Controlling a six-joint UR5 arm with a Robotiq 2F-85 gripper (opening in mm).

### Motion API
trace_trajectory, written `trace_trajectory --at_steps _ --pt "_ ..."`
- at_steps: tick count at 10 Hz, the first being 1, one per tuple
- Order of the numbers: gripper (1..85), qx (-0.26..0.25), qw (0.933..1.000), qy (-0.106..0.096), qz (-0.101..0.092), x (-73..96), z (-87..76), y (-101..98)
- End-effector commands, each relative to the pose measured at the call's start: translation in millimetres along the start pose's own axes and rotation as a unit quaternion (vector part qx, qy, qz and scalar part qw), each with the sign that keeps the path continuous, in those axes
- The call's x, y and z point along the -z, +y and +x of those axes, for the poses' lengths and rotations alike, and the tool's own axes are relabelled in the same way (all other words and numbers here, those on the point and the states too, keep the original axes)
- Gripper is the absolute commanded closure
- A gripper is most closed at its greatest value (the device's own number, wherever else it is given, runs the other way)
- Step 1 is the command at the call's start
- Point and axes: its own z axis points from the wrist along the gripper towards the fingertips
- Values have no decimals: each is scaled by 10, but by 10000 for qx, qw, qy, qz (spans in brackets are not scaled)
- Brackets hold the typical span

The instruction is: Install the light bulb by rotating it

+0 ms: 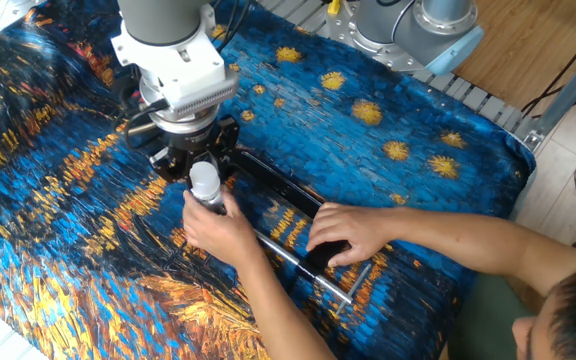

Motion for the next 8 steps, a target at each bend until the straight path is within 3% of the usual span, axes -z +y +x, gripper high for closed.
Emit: trace_trajectory --at_steps 1,5,8 --pt "593 -346 9994 -61 77 18 -11 -26" --pt "617 -1231 9922 -198 62 15 -63 -25" --pt "630 -1930 9808 -274 55 -18 -57 -44"
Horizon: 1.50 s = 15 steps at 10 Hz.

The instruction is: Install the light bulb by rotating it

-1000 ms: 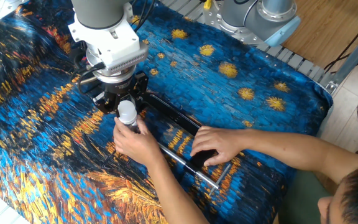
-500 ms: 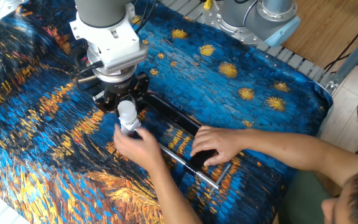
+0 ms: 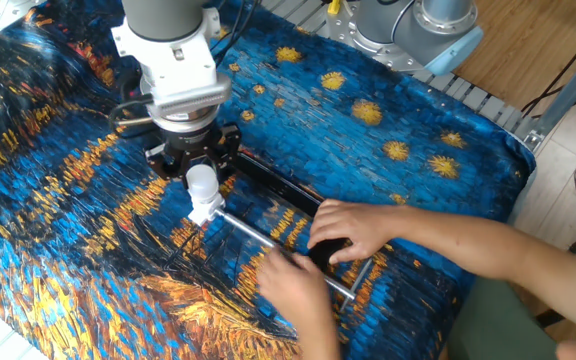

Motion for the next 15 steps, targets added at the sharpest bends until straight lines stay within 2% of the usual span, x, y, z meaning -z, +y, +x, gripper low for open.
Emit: trace_trajectory --at_steps 1,3,5,6,8,15 --pt "633 -768 9970 -123 -24 -17 -19 -18" --pt "637 -1080 9941 -108 -13 -5 2 -46" --pt "647 -1363 9906 -95 81 9 28 -121" --pt "657 -1511 9883 -118 156 7 23 -168" --pt "660 -1793 9835 -184 169 -20 2 -195" --pt "660 -2969 9545 -264 70 -14 34 -218"
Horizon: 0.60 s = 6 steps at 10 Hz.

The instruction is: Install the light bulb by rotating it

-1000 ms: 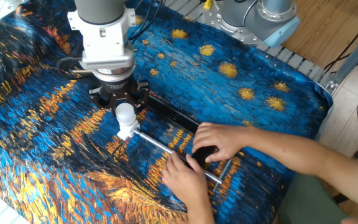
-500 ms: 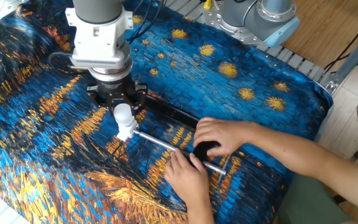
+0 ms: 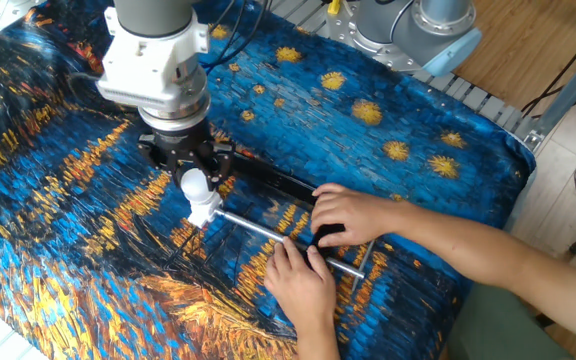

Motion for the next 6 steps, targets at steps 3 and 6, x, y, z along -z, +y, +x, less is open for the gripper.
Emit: trace_trajectory --at_steps 3,6 --pt "577 -596 9980 184 -100 -4 122 21" --pt "337 -365 9977 525 -205 34 279 99"
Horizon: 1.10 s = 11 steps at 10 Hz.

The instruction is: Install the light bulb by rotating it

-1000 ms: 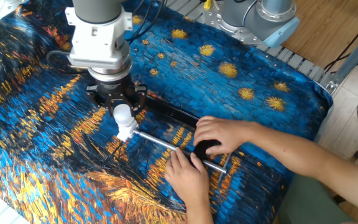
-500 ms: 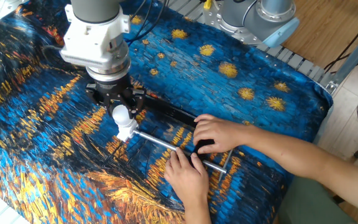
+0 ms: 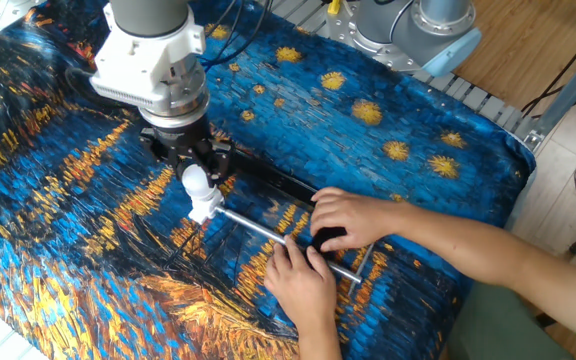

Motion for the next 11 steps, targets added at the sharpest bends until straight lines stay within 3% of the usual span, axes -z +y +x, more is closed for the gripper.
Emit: trace_trajectory --at_steps 1,5,11 --pt "310 41 9997 225 -106 41 99 74" --pt "223 301 9992 231 -156 34 104 113" --pt "223 1331 9905 194 -276 121 157 182"
